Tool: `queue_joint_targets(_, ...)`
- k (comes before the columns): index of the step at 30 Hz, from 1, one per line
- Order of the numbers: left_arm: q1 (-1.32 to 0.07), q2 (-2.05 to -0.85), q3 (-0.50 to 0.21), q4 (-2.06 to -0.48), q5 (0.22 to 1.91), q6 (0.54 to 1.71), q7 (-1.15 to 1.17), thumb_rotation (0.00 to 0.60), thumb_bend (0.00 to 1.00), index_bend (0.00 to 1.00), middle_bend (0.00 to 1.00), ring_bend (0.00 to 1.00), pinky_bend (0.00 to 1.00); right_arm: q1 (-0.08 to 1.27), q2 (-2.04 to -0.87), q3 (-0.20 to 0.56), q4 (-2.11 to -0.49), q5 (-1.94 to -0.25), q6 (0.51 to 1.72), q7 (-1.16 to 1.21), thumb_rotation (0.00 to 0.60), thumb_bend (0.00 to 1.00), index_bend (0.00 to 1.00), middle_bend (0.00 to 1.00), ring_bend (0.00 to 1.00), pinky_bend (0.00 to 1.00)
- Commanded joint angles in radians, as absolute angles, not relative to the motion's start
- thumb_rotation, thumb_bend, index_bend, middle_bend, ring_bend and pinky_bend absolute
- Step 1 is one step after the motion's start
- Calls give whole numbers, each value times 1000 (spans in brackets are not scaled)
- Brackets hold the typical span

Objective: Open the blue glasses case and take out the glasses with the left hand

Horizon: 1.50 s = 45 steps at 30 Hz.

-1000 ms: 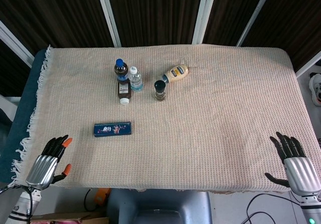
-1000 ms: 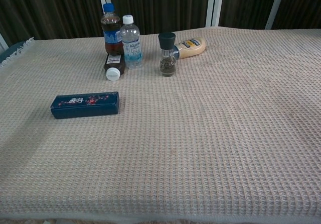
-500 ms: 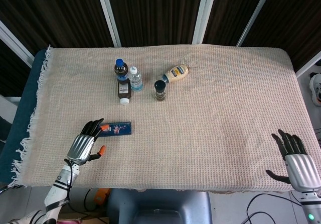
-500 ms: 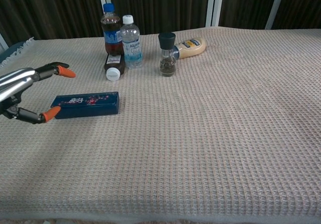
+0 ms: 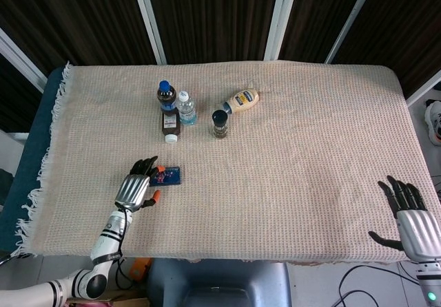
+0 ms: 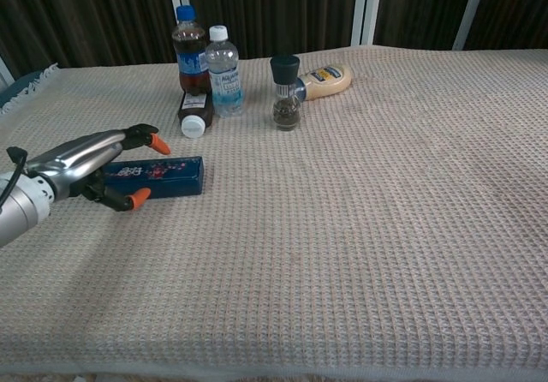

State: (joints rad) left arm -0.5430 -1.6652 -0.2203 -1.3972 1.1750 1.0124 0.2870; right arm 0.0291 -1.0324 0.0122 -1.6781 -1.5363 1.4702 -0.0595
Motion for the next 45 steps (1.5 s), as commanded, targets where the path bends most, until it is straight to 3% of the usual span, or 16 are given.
queue_joint_targets(1,-555,-1682,-224,-1373,1154,1008,297,600,398,214,0,0,0,28,-1030,12,-1677,-1539,1473,-54,600,101,0,0,0,0)
queue_joint_targets(9,-574,-1712,-227,-1323,1119,1011,304,600,399,257,0,0,0,24,-1025,12,-1675,-1541,1483,-42,600,101,0,0,0,0)
queue_joint_targets(19,-582,-1724,-221,-1308,1113,1025,291,600,399,426,0,0,0,23,-1025,11,-1675,-1543,1484,-41,600,101,0,0,0,0)
queue_joint_targets(32,-589,-1728,-224,-1308,1109,1044,276,600,414,547,29,0,0,22,-1025,9,-1675,-1546,1486,-43,600,101,0,0,0,0)
queue_joint_targets(45,-604,-1715,-242,-1327,1117,1061,259,600,424,559,50,0,0,20,-1020,9,-1675,-1550,1491,-29,600,101,0,0,0,0)
